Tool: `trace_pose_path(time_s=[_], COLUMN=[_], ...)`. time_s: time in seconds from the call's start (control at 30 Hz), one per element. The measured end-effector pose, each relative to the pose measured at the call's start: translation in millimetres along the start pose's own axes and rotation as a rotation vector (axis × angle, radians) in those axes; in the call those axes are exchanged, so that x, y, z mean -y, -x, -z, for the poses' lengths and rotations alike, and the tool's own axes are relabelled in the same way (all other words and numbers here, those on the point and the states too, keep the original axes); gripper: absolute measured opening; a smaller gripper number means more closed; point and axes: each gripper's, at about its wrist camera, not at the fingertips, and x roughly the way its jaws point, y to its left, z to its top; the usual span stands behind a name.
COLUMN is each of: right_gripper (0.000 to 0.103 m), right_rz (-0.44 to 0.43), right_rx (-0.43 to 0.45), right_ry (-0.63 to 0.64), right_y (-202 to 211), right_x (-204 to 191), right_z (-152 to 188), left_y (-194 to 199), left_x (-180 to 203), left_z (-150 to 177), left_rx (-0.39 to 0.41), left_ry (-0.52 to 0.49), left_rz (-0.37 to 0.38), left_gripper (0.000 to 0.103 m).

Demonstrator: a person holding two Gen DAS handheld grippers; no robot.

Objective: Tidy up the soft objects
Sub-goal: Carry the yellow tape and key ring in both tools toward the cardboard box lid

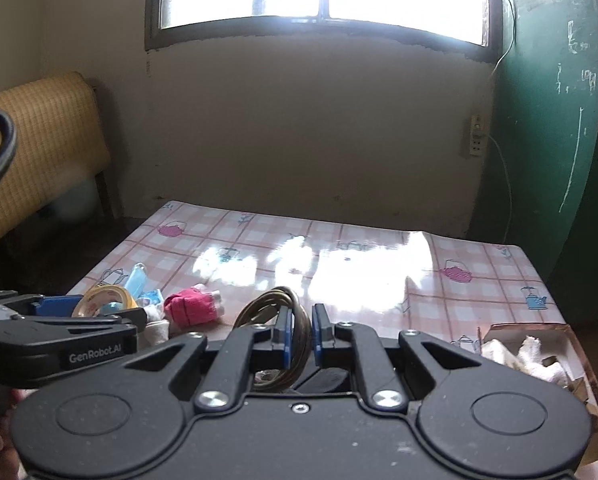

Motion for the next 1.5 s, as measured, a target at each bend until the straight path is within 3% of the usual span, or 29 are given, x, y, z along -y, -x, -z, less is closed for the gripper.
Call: trace_pose_path(time_s=[1.5], right_gripper=[0.012], right_rz=[0.111], right_rx=[0.016], right_ry=[-0.105], right_y=[5], right_x=[103], right_z=[1], left_y=[-5], left_x=[102], left_z=[-11], left_rx=[-0.002], left_ry=[-0.131], left_rz=[0.145], left_gripper=[0.061])
